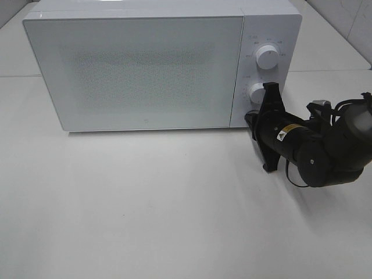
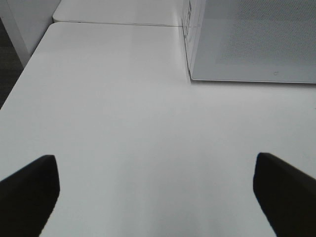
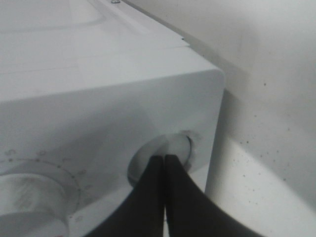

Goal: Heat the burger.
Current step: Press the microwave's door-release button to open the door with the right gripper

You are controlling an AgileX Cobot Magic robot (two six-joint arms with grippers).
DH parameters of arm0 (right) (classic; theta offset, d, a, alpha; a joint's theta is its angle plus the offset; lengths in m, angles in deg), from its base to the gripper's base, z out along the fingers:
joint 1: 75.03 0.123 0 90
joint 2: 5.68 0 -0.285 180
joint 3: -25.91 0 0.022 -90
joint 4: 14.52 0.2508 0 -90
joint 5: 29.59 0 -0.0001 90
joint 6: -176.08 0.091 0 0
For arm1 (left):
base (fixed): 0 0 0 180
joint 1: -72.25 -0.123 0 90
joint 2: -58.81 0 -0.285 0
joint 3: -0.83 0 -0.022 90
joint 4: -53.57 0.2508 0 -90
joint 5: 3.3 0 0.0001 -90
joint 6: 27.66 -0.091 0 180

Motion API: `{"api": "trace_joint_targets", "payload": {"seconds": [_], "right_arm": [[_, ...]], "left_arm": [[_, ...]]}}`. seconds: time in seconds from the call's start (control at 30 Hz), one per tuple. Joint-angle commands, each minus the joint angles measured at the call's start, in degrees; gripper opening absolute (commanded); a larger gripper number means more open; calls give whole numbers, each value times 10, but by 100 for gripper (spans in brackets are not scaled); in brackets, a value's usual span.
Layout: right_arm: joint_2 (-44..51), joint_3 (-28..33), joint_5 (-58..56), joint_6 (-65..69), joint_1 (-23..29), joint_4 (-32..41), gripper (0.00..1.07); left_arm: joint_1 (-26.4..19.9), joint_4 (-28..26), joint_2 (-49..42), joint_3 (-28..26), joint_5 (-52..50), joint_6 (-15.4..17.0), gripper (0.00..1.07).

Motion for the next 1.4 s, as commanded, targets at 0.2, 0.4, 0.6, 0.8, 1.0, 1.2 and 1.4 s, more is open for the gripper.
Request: {"api": "trace_joint_targets", "payload": {"seconds": [0.2,0.4,0.6,0.8,1.0,1.2,1.4], "right_arm": [[-1,-18,17,-17,1,11,0],[0,-32,37,-26,1,20,0],[9,-43,55,-29,1,37,0],[15,-69,50,-42,1,40,0],[16,-90,52,-42,-1,40,0],[21,-89,40,-32,0,40,0],[34,-89,10,-32,1,40,0]], "left_arm": [[-1,-1,-10,-1,2,0,100],[-1,-1,-10,-1,2,0,100],[-1,-1,-10,-1,2,0,100],[-1,-1,-10,-1,2,0,100],[-1,-1,-10,-1,2,0,100],[-1,-1,-10,-1,2,0,100],[-1,-1,-10,-1,2,0,100]]}}
